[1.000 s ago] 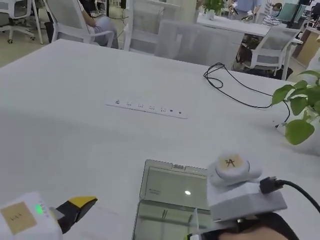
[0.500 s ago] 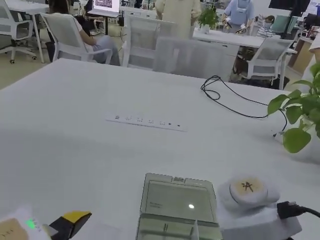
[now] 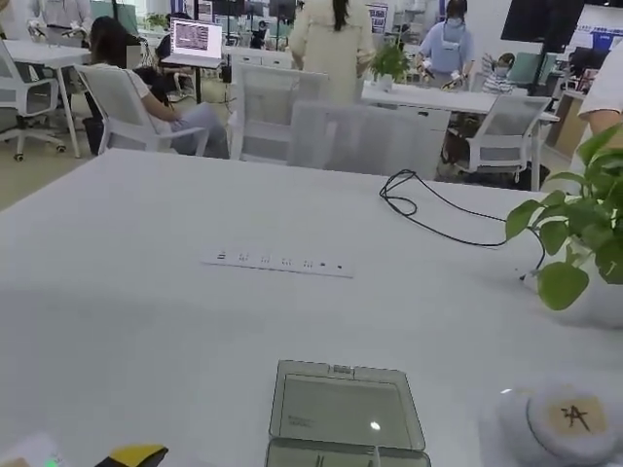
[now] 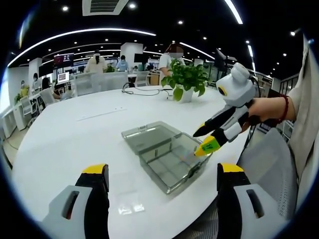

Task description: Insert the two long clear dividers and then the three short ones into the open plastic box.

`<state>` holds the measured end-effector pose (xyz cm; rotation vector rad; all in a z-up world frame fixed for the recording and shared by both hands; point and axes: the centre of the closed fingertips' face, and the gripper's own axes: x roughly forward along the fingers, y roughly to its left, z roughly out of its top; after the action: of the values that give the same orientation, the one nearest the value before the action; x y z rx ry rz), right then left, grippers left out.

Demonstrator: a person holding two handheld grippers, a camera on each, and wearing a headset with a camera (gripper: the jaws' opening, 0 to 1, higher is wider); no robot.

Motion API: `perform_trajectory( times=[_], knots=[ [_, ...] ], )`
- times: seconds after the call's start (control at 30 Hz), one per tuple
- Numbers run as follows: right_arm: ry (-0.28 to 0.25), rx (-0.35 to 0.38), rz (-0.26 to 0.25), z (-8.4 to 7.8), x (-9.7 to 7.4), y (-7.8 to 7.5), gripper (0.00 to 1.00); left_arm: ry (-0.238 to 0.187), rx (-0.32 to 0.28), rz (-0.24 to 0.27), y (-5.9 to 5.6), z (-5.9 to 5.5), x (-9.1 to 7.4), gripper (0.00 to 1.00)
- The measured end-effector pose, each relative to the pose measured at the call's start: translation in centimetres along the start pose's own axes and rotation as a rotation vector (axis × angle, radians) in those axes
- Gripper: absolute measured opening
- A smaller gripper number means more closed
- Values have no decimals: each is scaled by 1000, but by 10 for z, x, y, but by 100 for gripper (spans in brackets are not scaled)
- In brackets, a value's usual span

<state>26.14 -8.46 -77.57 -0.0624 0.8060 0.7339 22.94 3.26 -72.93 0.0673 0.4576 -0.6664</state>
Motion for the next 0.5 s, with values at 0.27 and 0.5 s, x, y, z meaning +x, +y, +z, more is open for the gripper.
perform_trajectory(
  times=[0.27, 0.5],
  knots=[
    [-67, -79, 28, -4, -16, 4, 70, 13, 3, 12, -1, -3, -3, 91],
    [-113, -89, 40, -7, -26, 2, 77, 31, -4, 34, 0, -6, -7, 89]
  ],
)
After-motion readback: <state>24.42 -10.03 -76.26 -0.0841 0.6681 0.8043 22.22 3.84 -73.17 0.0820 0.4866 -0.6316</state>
